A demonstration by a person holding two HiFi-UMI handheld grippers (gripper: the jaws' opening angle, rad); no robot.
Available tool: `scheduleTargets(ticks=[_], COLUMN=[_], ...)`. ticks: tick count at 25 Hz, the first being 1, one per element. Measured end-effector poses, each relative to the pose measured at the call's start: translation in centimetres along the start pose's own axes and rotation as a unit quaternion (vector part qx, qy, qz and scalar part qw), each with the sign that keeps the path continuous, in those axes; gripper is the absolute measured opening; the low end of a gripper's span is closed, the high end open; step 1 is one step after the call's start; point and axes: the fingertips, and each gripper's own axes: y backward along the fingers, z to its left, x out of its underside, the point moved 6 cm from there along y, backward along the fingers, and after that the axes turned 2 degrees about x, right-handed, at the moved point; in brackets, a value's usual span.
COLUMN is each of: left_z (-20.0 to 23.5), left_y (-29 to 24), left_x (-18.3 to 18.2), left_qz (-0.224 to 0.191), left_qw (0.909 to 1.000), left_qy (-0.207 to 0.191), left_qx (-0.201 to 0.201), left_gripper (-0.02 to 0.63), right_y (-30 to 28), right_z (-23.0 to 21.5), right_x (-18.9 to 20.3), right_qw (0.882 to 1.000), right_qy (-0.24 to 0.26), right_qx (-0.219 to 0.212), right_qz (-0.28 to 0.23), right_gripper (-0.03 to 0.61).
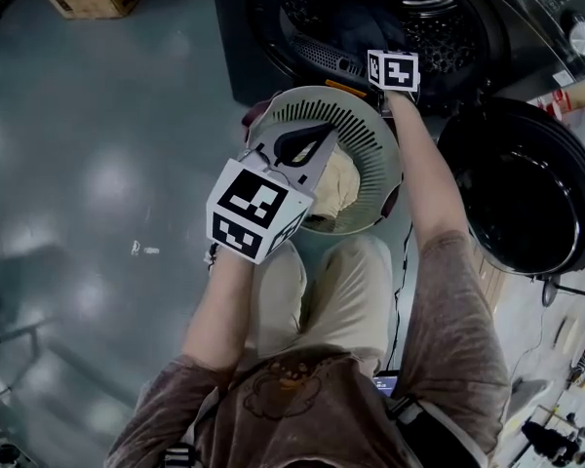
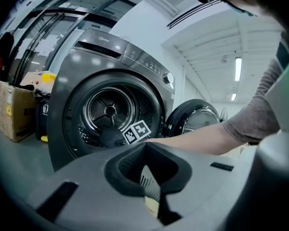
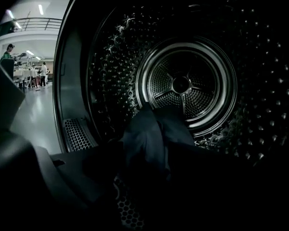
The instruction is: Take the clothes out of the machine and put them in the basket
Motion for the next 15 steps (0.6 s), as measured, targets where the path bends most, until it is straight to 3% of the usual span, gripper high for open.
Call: scheduleTargets(ticks=[9,13,15], left_z=[0.7,1.0,1.0], left_y=[0.3,0.2,0.1], left_x=[0.2,0.3,0.3], left_qz=[0.000,-0.001,-0.001], left_qw=[1.0000,0.9999,0.9998], left_qy=[0.008,0.015,0.017], left_qx=[0.003,0.005,0.007], left_gripper=[0.008,0.008,0.008], right_y=[-1.1,-1.5,-1.7], right_z=[-0.6,-0.5,-0.4], right_x=[0.1,0.3,0.5], right_qw=[0.999,0.995,0.992], right_qy=[0.024,0.057,0.094], right_qx=[0.020,0.033,0.037], right_qz=[0.041,0.071,0.073], right_gripper=[0.288,0.206,0.133])
